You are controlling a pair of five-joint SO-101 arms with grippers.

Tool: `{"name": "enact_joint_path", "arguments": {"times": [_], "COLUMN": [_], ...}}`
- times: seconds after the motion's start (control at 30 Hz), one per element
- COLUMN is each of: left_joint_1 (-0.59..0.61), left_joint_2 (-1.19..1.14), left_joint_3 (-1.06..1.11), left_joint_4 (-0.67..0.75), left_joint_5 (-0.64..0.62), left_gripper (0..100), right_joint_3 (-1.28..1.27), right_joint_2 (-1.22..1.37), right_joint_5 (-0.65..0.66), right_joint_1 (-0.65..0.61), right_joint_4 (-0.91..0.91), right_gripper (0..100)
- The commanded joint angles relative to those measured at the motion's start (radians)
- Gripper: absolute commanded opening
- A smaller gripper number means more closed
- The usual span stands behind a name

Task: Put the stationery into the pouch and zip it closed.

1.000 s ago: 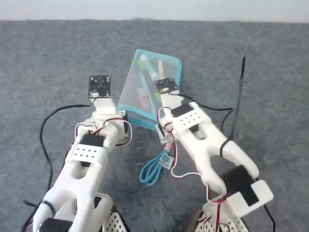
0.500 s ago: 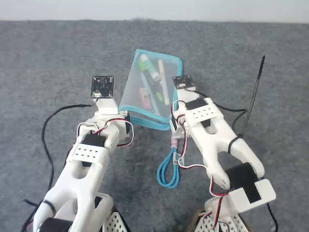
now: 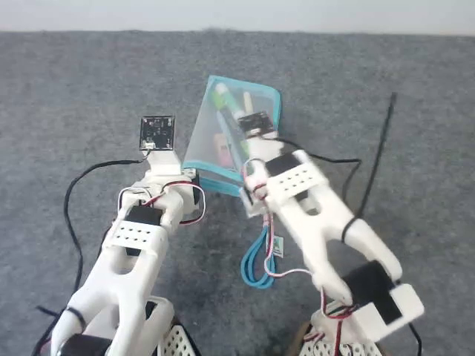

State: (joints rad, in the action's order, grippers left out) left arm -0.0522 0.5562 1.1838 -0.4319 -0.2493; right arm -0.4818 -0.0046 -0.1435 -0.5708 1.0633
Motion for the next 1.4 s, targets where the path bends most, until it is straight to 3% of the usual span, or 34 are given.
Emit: {"name": "enact_joint_path", "arguments": {"times": [0.0, 0.23, 0.4, 0.6, 0.77, 1.0, 1.23, 1.37], "left_joint_1": [0.003, -0.002, -0.005, -0.005, -0.006, -0.006, -0.003, -0.006], "left_joint_2": [0.006, 0.006, 0.006, 0.011, 0.011, 0.006, 0.005, 0.005], "left_joint_3": [-0.064, -0.064, -0.064, -0.044, -0.042, -0.042, -0.021, 0.022], "left_joint_4": [0.037, 0.037, 0.037, 0.041, 0.038, 0.037, 0.058, 0.137], "left_joint_5": [-0.002, -0.002, -0.002, -0.002, 0.129, 0.397, 0.543, 0.554], "left_gripper": [1, 1, 1, 1, 1, 1, 1, 1], "right_joint_3": [0.009, 0.049, 0.06, 0.089, 0.098, 0.087, -0.068, -0.146], "right_joint_2": [0.036, 0.088, 0.142, 0.179, 0.142, 0.018, -0.159, -0.265], "right_joint_5": [-0.003, -0.008, -0.008, -0.005, 0.011, 0.1, 0.176, 0.235], "right_joint_1": [-0.008, 0.125, 0.166, 0.262, 0.361, 0.328, 0.228, 0.185], "right_joint_4": [-0.039, 0.007, -0.016, -0.015, 0.022, 0.082, 0.021, 0.001], "right_gripper": [20.7, 19.6, 6.9, 5.1, 1.9, 0.6, 0.6, 0.6]}}
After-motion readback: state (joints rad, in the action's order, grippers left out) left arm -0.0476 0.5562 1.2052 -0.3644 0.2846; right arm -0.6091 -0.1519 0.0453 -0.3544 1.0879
